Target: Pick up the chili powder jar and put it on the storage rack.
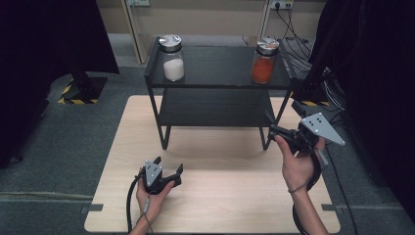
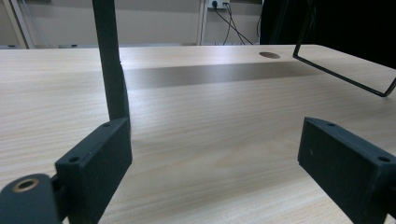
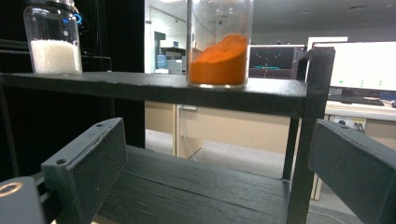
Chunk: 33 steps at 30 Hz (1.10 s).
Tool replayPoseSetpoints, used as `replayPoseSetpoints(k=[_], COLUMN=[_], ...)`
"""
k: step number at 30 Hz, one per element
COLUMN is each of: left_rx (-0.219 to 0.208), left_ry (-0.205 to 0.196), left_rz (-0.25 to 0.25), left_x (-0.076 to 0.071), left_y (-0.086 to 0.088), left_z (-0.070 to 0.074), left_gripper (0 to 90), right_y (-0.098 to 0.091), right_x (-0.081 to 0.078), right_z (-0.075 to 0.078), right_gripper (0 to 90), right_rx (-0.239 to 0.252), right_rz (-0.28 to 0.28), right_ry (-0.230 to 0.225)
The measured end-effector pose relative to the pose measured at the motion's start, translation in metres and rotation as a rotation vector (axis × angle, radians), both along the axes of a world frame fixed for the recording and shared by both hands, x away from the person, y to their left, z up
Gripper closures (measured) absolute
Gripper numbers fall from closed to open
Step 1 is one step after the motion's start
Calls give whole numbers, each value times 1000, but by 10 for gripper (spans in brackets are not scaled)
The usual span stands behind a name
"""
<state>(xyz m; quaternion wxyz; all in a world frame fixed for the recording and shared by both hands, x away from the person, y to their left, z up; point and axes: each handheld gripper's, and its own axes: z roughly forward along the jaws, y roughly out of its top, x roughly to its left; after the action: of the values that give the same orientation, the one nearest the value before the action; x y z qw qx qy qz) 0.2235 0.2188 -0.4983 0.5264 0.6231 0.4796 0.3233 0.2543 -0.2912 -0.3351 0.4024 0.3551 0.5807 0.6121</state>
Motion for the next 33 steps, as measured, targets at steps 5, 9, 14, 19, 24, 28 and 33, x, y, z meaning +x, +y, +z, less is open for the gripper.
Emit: replayPoseSetpoints(k=[5, 9, 14, 19, 24, 28, 33], left_rx=[0, -1, -2, -5, -4, -5, -6], left_ry=[-1, -1, -1, 0, 1, 1, 5], left_rz=[0, -1, -1, -1, 0, 0, -1], left_x=[0, 0, 0, 0, 0, 0, 0], left_y=[0, 0, 0, 1, 1, 1, 2], left_z=[0, 0, 0, 0, 0, 0, 0], left_gripper=[95, 95, 95, 94, 94, 94, 94], right_y=[-1, -2, -5, -9, -13, -16, -20], right_x=[-3, -6, -7, -8, -12, -13, -14], right_z=[-8, -15, -25, -38, -49, -58, -70], right_gripper=[47, 46, 46, 46, 46, 44, 42], right_rx=[0, -2, -5, 1, -2, 4, 13], right_rz=[5, 6, 8, 8, 8, 2, -7], right_ry=[4, 8, 28, 42, 54, 73, 97])
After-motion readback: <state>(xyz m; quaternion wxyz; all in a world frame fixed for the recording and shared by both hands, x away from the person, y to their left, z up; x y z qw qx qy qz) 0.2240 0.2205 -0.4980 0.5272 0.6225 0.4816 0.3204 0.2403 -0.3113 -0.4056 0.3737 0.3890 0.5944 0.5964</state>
